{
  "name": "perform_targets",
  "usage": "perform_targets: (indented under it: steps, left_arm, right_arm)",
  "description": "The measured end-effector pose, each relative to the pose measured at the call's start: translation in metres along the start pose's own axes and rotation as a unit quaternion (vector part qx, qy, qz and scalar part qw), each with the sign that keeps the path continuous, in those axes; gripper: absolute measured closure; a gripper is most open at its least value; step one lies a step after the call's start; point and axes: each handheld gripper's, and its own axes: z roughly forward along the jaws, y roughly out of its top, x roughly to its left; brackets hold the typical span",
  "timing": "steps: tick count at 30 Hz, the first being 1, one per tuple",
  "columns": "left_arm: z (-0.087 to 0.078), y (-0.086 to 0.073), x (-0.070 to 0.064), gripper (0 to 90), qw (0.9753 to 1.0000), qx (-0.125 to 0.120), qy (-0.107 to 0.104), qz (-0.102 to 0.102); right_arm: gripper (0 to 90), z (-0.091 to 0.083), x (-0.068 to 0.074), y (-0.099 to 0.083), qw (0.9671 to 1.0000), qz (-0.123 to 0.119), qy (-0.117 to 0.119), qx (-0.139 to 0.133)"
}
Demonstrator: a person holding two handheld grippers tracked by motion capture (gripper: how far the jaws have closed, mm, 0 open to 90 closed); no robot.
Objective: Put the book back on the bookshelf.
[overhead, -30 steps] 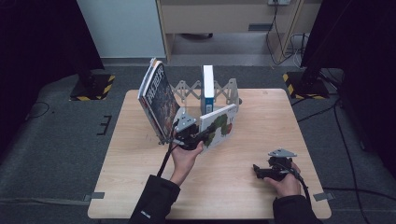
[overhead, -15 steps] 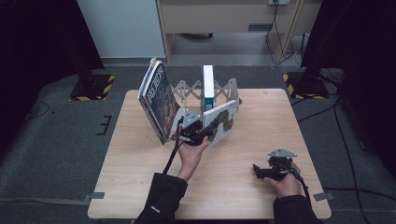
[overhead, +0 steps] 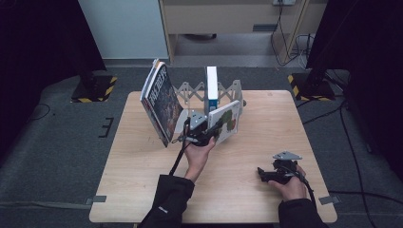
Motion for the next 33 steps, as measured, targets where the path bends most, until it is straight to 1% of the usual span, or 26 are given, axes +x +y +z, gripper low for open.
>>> perform_targets:
  steps: [5, 14, 18, 20, 23, 33]
  left_arm:
    - [0.004, -0.003, -0.002, 74.7, 0.9999, 0.000, 0.009, 0.005]
    - [0.015, -0.009, -0.005, 74.7, 0.9998, 0.005, 0.016, 0.006]
    - [0.018, -0.011, -0.004, 74.7, 0.9998, 0.001, 0.020, 0.005]
    - [0.020, -0.012, -0.004, 74.7, 0.9998, 0.002, 0.022, 0.000]
    - [0.022, -0.014, -0.003, 74.7, 0.9997, 0.003, 0.026, -0.002]
    - [0.031, -0.020, -0.002, 74.6, 0.9994, 0.006, 0.033, -0.005]
  right_arm:
    - [2.4, 0.000, 0.000, 0.000, 1.0000, 0.000, 0.000, 0.000]
    - [2.4, 0.000, 0.000, 0.000, 1.0000, 0.000, 0.000, 0.000]
    - [2.4, 0.000, 0.000, 0.000, 1.0000, 0.000, 0.000, 0.000]
    - [2.4, 0.000, 0.000, 0.000, 1.0000, 0.000, 0.000, 0.000]
    - [2.4, 0.000, 0.000, 0.000, 1.0000, 0.000, 0.000, 0.000]
    - [2.4, 0.000, 0.000, 0.000, 1.0000, 0.000, 0.000, 0.000]
